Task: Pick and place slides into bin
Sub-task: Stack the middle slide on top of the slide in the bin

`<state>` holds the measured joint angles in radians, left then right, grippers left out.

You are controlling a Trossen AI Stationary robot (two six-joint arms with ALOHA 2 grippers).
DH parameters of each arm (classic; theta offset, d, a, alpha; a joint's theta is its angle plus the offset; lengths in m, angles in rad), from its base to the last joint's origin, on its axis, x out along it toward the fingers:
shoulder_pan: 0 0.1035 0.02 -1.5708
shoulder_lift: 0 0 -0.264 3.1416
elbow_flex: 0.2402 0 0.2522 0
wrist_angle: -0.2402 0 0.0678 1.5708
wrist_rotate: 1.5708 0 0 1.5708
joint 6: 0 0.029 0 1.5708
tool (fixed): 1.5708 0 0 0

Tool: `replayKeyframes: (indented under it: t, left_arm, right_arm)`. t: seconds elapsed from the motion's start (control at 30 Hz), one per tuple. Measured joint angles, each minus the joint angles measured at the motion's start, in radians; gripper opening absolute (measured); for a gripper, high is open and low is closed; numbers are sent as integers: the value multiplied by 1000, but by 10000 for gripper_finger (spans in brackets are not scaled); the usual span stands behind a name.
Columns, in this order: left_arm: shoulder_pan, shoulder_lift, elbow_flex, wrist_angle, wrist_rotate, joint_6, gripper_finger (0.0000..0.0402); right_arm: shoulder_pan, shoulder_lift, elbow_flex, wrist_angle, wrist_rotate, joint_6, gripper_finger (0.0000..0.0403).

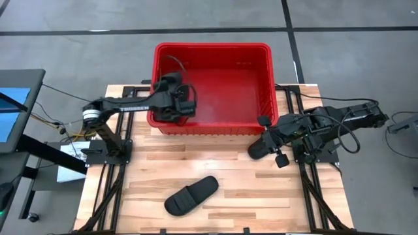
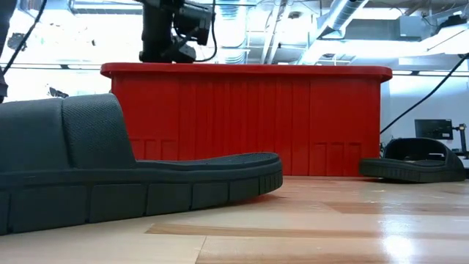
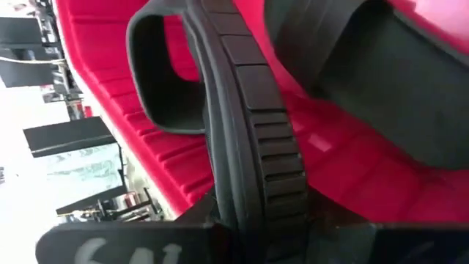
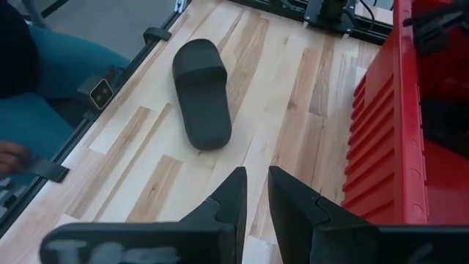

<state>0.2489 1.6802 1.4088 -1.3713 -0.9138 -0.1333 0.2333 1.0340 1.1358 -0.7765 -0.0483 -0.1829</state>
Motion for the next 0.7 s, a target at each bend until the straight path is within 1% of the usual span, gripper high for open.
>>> replayKeyframes:
  t: [0.1,0.2,0.33,0.5,0.7]
  left_arm:
    - [0,11,12,6,2,7,38]
    - [0,10,23,56,2,34,38]
    - [2,9,57,57,-14,53,38]
    - [19,9,67,89,-14,93,38]
    - [50,9,67,75,17,117,38]
  right_arm:
    - [0,0,0,0,0,0,49]
    - [0,0,0,0,0,0,49]
    - [0,0,0,0,0,0,49]
    - [0,0,0,0,0,0,49]
    - [0,0,0,0,0,0,49]
